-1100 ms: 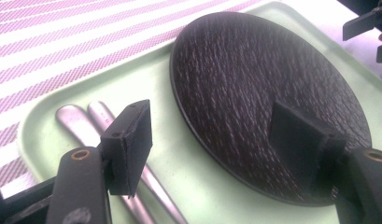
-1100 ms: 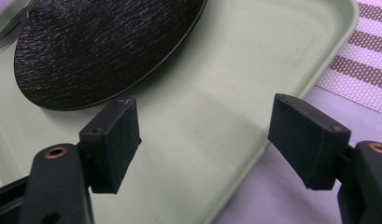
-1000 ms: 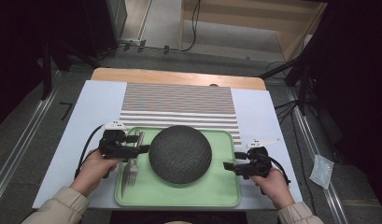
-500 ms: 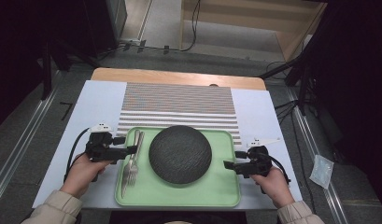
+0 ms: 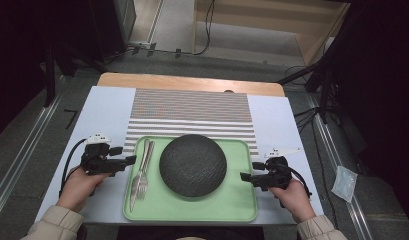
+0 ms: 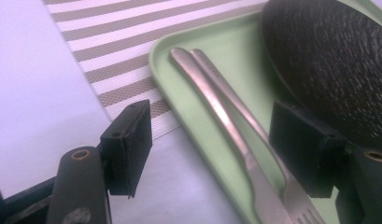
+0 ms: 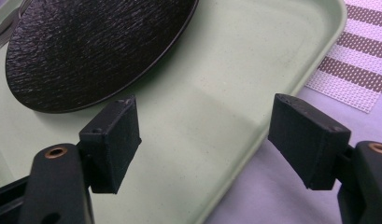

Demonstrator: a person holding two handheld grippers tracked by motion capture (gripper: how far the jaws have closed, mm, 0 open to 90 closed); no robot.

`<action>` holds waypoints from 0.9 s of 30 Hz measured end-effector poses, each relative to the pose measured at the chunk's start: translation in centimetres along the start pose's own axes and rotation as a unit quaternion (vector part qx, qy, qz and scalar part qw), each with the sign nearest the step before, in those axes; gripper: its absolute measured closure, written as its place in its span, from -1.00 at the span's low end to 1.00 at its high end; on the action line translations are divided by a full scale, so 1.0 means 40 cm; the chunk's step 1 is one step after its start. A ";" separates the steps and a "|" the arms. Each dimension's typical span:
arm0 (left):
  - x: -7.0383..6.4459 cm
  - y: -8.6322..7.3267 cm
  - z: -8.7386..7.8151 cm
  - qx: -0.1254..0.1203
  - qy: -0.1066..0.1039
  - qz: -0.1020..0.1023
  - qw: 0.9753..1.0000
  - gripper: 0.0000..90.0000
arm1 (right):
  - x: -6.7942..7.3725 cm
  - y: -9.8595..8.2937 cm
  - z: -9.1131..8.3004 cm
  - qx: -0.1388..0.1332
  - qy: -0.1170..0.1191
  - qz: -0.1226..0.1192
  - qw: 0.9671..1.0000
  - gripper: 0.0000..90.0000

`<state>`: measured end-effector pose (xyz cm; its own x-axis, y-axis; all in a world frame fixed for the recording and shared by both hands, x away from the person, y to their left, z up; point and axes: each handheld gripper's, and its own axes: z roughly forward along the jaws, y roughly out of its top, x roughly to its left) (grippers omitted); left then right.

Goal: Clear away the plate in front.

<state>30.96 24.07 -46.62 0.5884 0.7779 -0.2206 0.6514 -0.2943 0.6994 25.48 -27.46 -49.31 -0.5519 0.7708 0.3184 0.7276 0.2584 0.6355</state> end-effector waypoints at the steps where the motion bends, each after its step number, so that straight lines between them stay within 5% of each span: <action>1: 0.004 -0.002 -0.003 -0.001 0.001 -0.003 1.000 -0.32 | 0.000 0.000 0.000 0.001 -0.001 0.000 1.000 -0.49; 7: 0.022 -0.009 -0.010 0.003 0.015 -0.009 1.000 -0.32 | 0.000 -0.001 0.001 0.003 -0.001 0.000 1.000 -0.49; 27: 0.025 -0.011 -0.001 0.013 0.010 -0.004 1.000 -0.32 | 0.001 -0.002 0.005 0.009 0.000 -0.005 1.000 -0.49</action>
<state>31.23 25.00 -47.11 0.5729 0.7918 -0.2121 0.6682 -0.3013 0.6802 25.49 -27.34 -49.49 -0.5594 0.7677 0.3125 0.7289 0.2762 0.6264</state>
